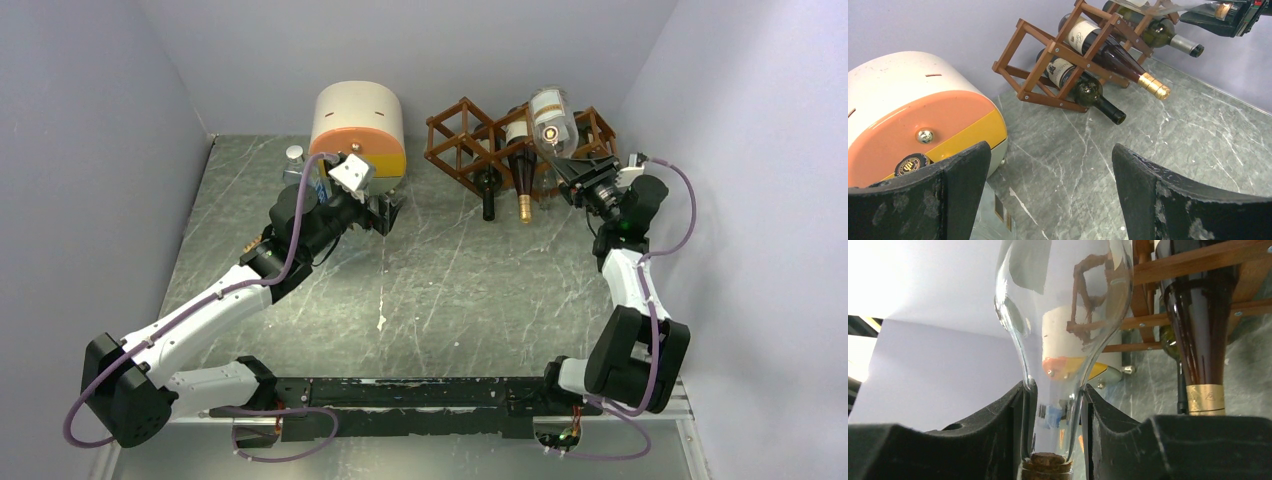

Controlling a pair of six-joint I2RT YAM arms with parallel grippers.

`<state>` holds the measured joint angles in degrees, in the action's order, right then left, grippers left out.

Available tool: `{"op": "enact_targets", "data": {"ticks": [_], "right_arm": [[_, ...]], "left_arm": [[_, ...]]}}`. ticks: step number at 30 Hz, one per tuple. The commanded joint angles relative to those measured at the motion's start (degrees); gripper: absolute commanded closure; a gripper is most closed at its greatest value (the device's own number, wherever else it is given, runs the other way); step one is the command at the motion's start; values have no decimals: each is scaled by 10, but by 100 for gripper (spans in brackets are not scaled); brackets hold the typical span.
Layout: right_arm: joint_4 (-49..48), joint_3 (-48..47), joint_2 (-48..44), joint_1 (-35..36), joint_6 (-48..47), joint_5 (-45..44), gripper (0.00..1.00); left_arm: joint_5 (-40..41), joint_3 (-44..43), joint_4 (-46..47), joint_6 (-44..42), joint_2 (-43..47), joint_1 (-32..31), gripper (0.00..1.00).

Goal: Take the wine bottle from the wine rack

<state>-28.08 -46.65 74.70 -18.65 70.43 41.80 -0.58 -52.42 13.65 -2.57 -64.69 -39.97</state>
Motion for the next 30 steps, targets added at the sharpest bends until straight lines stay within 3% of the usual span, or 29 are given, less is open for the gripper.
{"op": "enact_targets", "data": {"ticks": [1,12,22,30], "right_arm": [[-127,-33,-54,3,28,36,100],[68,-39,-135,51,-26,70,100],[183,11,-199,175,-56,45,100],[242,84,-232,226,-61,42,100]], "left_arm": [[-22,-8,2,6,0,-4,6],[-38,-11,1,16,-4,-4,6],[-82,-7,16,21,-4,-12,6],[-110,13,40,-14,-7,-44,6]]}}
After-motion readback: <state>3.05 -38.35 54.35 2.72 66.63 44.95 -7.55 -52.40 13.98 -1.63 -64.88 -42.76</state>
